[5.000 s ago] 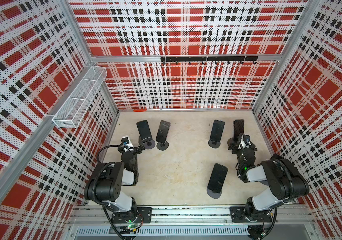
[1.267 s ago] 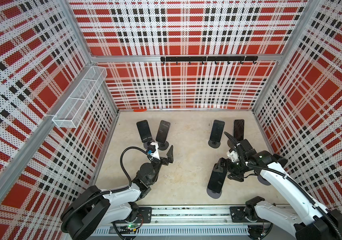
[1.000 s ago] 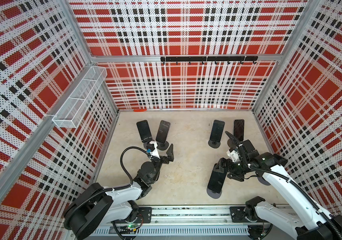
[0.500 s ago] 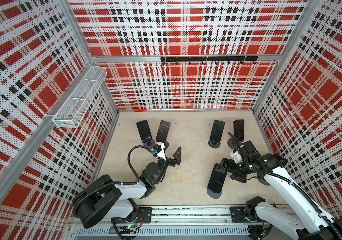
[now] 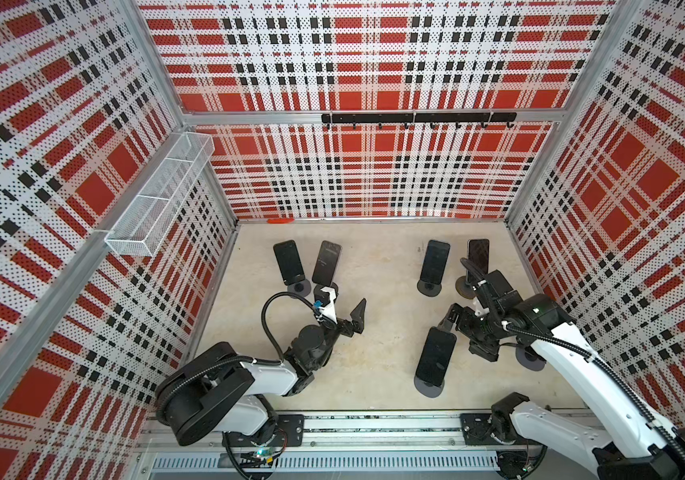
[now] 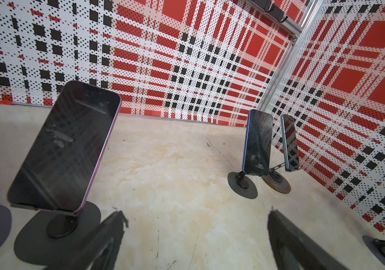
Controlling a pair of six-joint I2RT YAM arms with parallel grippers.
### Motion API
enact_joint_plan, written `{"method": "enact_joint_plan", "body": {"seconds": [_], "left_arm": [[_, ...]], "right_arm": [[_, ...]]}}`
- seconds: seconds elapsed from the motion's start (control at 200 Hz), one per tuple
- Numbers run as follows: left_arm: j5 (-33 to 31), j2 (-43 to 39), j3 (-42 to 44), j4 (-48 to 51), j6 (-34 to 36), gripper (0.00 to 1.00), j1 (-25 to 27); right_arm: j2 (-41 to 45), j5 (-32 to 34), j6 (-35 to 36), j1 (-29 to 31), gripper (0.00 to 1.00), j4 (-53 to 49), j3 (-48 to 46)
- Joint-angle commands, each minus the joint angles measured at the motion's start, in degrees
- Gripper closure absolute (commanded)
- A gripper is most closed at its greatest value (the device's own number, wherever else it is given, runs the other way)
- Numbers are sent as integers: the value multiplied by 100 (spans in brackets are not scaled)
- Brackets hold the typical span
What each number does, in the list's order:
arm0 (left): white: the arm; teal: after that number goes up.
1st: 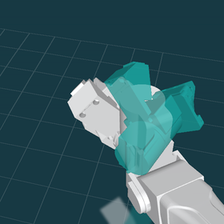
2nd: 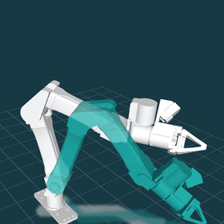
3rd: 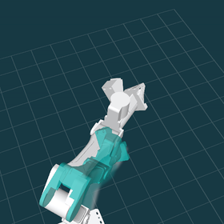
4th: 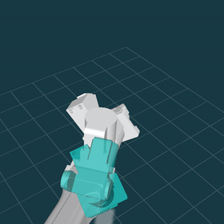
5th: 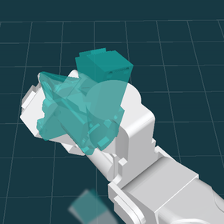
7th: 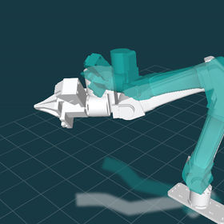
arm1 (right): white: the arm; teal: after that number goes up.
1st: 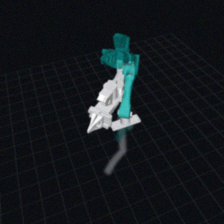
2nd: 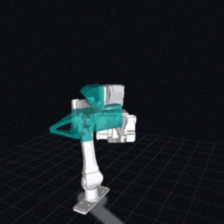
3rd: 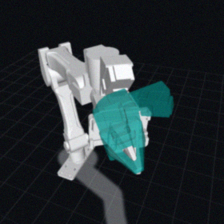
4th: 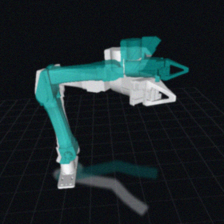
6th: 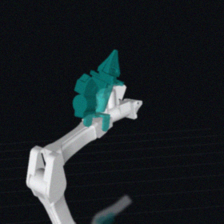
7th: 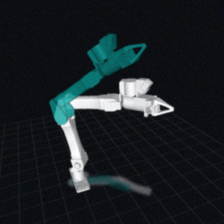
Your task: Remove the phone from the phone stand
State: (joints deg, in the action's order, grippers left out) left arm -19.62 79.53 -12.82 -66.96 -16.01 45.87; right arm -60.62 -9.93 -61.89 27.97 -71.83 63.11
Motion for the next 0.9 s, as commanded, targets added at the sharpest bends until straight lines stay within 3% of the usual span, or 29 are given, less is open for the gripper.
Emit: {"method": "enact_joint_plan", "body": {"seconds": [0.0,0.095,0.396,0.892], "left_arm": [[-144,-10,-189,195,91,2,58],[-205,66,-258,295,80,2,71],[-303,92,-410,607,76,2,107],[-432,151,-475,735,63,2,115]], "right_arm": [[-451,726,-332,316,0,-452,492],[-854,1399,-516,570,0,-999,887],[-1906,2574,-1268,1475,0,-1469,1612],[-1839,1932,-1402,1618,0,-289,503]]}}
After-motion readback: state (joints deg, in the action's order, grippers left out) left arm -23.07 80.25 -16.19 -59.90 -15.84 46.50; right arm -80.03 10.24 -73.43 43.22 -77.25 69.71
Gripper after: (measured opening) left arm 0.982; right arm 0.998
